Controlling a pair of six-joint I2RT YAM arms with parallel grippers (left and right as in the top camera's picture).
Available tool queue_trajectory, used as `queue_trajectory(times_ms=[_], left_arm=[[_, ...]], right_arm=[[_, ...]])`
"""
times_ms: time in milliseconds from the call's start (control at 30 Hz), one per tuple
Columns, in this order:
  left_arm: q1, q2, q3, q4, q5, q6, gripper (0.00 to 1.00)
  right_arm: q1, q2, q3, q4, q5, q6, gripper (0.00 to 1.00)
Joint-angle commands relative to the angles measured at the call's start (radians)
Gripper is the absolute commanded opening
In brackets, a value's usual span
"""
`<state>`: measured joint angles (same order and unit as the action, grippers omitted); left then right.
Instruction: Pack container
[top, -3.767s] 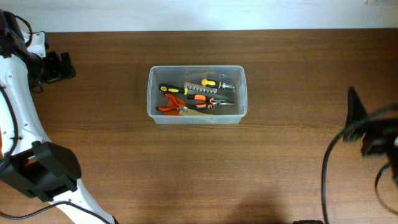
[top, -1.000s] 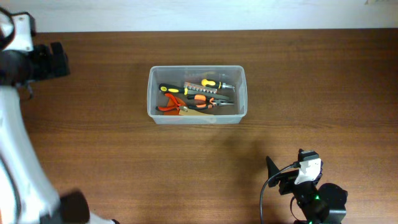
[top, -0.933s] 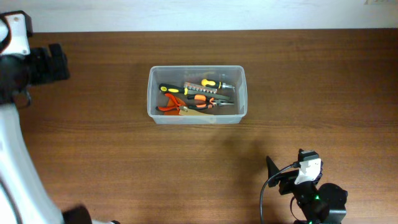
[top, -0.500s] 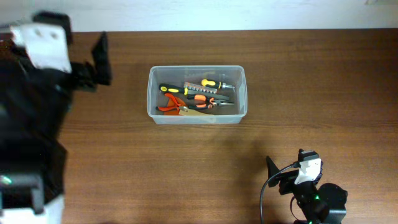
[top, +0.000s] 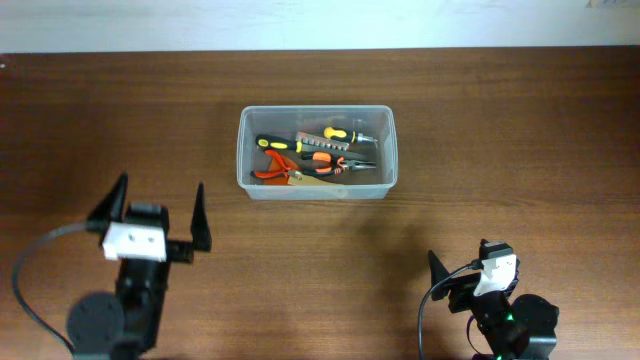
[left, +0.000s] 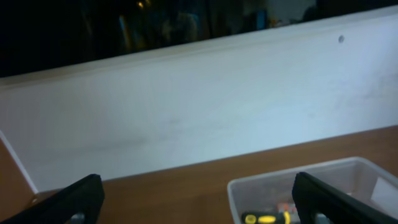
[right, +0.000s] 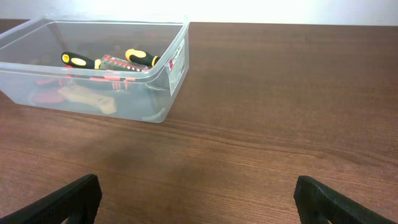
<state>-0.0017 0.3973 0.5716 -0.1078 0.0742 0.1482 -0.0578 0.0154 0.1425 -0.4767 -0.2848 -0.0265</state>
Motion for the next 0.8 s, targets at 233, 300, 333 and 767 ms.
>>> queue_trajectory(times_ms=[233, 300, 333, 767], left_arm=[[-0.005, -0.276, -0.338, 0.004, -0.048, 0.026, 0.99], [-0.005, -0.295, -0.373, 0.005, -0.048, 0.026, 0.99], [-0.005, -0.303, -0.388, 0.011, -0.048, 0.026, 0.99], [-0.005, -0.391, -0.551, 0.051, -0.048, 0.026, 0.99]], right_arm=[[0.007, -0.012, -0.007, 0.002, 0.009, 0.009, 0.99], [0.007, -0.012, -0.007, 0.002, 0.009, 0.009, 0.99], [0.007, -0.012, -0.007, 0.002, 0.009, 0.009, 0.99], [0.007, -0.012, -0.007, 0.002, 0.009, 0.009, 0.99]])
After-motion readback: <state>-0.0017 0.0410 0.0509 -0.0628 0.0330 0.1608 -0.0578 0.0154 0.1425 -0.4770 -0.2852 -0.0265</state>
